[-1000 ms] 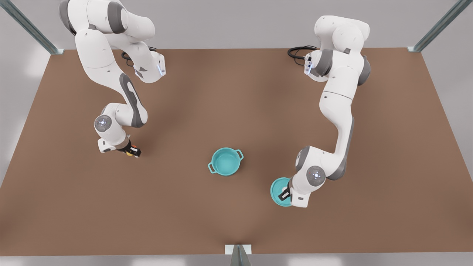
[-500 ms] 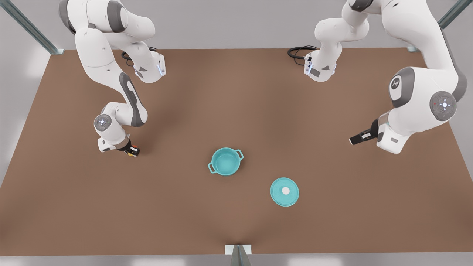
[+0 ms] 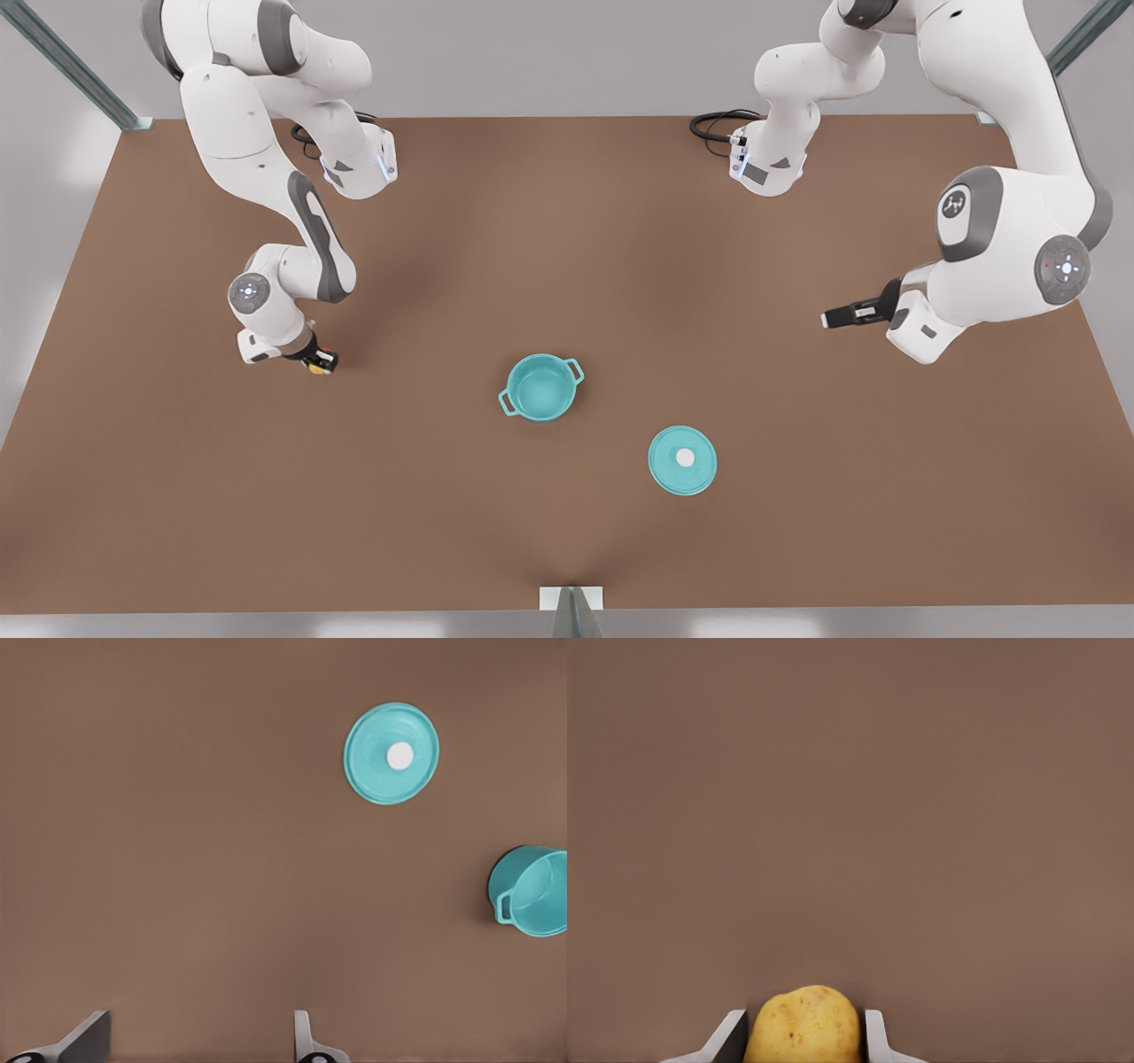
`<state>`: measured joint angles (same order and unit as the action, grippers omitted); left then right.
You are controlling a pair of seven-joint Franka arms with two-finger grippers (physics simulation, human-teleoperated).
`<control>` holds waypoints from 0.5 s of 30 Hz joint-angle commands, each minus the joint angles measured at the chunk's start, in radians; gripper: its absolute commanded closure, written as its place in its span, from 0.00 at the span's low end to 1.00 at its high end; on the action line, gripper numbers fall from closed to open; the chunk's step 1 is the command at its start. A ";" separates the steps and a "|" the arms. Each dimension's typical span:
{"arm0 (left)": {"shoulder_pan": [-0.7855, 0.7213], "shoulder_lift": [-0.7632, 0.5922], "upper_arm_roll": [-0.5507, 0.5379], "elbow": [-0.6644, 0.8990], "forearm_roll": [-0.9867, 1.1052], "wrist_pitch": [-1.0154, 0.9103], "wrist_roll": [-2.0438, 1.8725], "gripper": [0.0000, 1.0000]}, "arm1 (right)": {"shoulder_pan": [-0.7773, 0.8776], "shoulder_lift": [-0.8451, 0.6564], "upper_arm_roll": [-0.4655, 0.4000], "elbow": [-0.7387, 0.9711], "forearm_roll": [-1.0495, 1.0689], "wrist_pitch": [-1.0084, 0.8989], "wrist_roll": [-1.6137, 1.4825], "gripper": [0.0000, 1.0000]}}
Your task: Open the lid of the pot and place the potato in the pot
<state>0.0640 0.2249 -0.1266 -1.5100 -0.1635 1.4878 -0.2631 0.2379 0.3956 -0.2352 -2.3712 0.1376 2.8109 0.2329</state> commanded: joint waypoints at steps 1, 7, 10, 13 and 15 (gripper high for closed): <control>-0.003 0.001 -0.002 -0.001 0.004 -0.003 0.116 0.00 | 0.000 0.000 0.000 0.000 0.000 -0.001 0.003 0.46; -0.004 -0.004 -0.004 -0.015 0.007 -0.009 0.105 0.00 | 0.000 -0.017 0.000 0.001 0.000 -0.025 0.003 0.49; -0.004 -0.009 -0.005 -0.027 0.009 -0.014 0.105 0.00 | 0.000 -0.029 0.000 0.001 0.000 -0.039 0.003 0.49; -0.004 -0.009 -0.005 -0.030 0.009 -0.014 0.105 0.00 | 0.001 -0.077 0.007 0.007 0.000 -0.113 0.034 0.49; -0.004 -0.009 -0.005 -0.029 0.010 -0.012 0.105 0.00 | 0.003 -0.103 0.037 0.021 0.039 -0.154 0.060 0.49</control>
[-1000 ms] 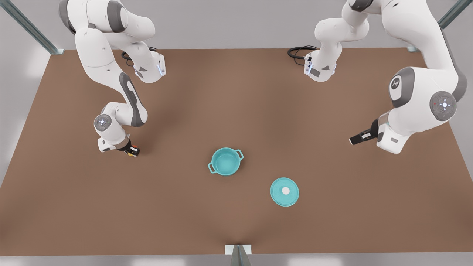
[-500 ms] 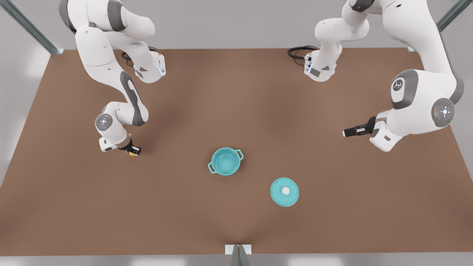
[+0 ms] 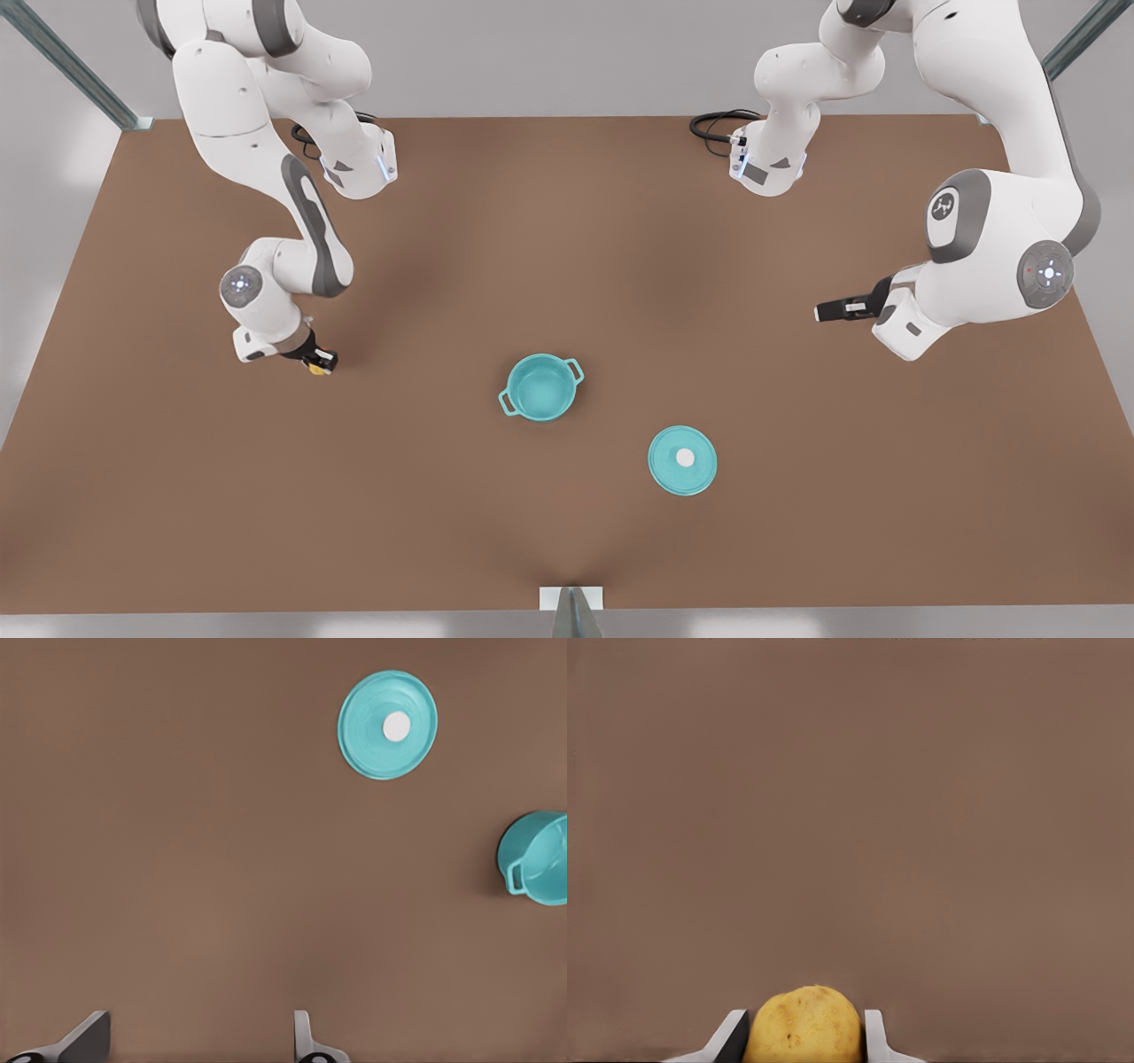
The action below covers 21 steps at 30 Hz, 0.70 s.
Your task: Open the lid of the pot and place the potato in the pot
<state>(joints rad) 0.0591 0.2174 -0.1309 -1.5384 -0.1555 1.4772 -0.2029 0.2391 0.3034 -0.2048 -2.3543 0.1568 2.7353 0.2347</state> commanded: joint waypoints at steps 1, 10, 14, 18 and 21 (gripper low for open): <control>0.001 -0.001 0.001 0.000 0.002 -0.002 0.045 0.00 | 0.003 -0.021 0.021 0.015 0.041 -0.094 0.078 0.49; -0.018 0.002 -0.004 0.001 0.004 -0.002 0.023 0.00 | 0.114 -0.040 0.038 0.245 0.038 -0.388 0.374 0.49; -0.019 0.005 -0.004 -0.002 0.004 -0.002 0.002 0.00 | 0.177 -0.014 0.038 0.382 0.029 -0.529 0.525 0.49; -0.016 0.008 -0.001 0.012 0.019 0.015 0.002 0.00 | 0.256 0.043 0.036 0.517 0.033 -0.602 0.681 0.49; -0.016 0.011 -0.001 0.014 0.025 0.029 -0.009 0.00 | 0.318 0.098 0.034 0.625 0.037 -0.632 0.805 0.49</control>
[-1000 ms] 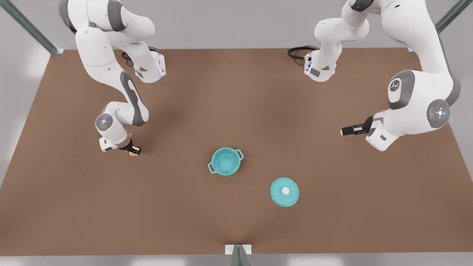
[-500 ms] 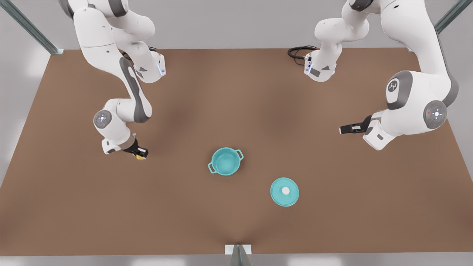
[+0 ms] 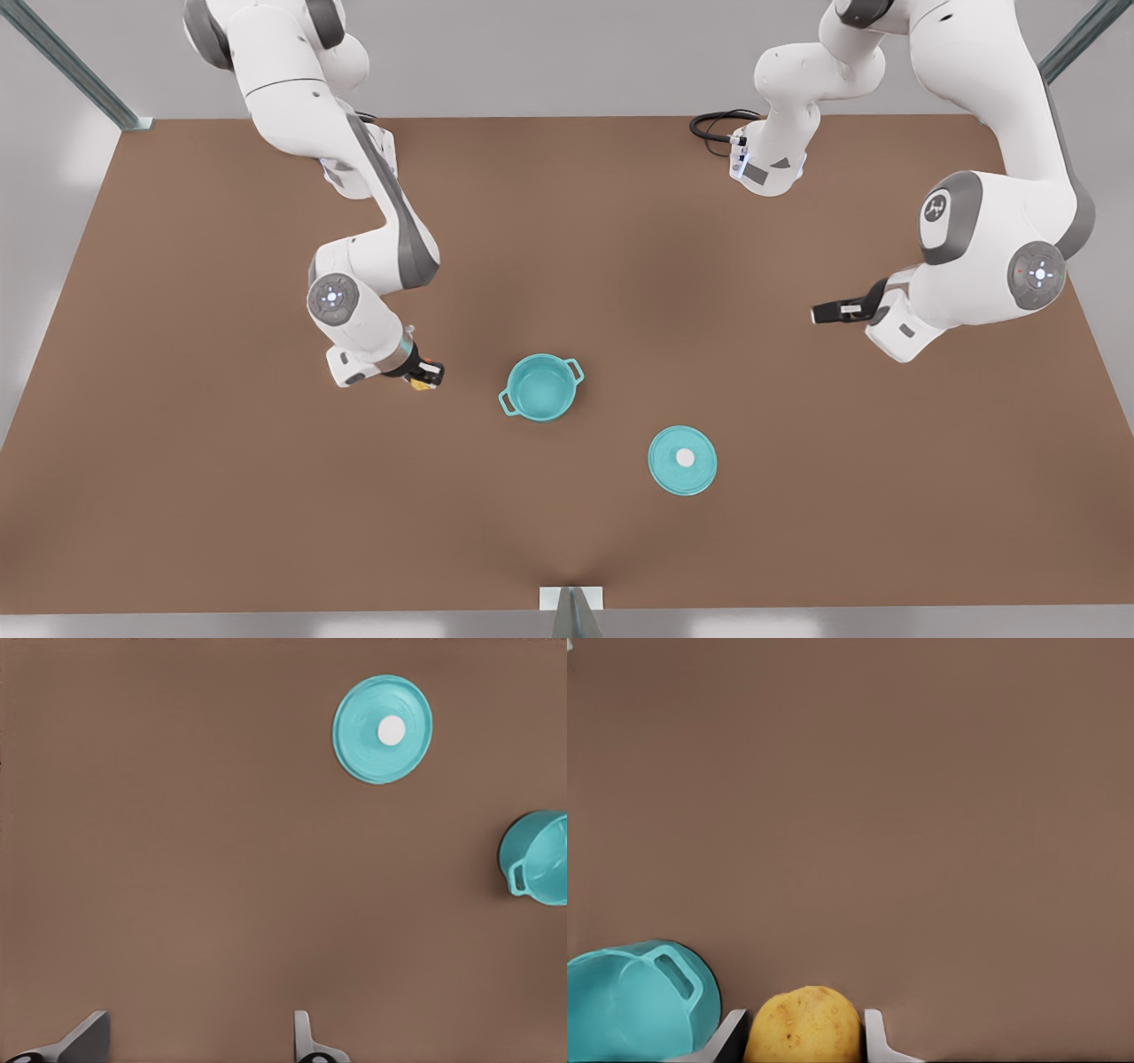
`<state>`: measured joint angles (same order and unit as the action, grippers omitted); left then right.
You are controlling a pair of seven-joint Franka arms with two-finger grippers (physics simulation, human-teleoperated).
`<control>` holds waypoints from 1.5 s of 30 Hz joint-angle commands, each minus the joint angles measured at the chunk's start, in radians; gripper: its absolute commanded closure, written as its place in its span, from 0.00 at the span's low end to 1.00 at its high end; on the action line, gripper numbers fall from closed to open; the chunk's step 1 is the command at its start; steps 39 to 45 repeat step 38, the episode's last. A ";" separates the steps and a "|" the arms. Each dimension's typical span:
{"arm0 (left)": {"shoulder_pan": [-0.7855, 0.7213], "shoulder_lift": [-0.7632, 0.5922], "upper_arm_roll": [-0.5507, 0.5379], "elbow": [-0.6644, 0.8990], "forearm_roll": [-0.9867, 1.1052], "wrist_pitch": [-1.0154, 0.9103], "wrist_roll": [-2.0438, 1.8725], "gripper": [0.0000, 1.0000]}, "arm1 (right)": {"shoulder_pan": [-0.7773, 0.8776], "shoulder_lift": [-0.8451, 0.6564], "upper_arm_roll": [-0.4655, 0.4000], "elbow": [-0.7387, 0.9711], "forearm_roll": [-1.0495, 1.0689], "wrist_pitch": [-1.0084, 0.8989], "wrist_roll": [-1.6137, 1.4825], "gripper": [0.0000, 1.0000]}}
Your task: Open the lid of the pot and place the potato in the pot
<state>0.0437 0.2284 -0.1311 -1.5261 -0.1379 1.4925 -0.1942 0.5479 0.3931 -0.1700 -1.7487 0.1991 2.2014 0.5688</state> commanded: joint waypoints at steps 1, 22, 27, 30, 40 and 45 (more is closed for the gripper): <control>-0.001 0.000 -0.001 0.001 0.009 0.017 -0.018 0.00 | 0.029 0.039 0.000 0.066 -0.004 -0.106 0.505 0.49; -0.019 0.032 -0.002 0.129 0.066 0.054 -0.044 0.00 | 0.182 0.441 0.036 0.477 -0.010 -0.111 0.801 0.49; -0.024 0.031 -0.002 0.126 0.064 0.051 -0.050 0.00 | 0.181 0.435 0.033 0.479 -0.013 -0.114 0.793 0.00; -0.022 0.029 -0.001 0.126 0.061 0.046 -0.047 0.00 | 0.070 0.236 0.004 0.463 -0.058 -0.321 0.585 0.00; -0.024 0.029 -0.002 0.124 0.050 0.045 -0.050 0.00 | -0.407 -0.076 0.007 0.097 -0.170 -0.453 -0.451 0.00; -0.024 0.029 -0.002 0.124 0.050 0.045 -0.050 0.00 | -0.407 -0.076 0.007 0.097 -0.170 -0.453 -0.451 0.00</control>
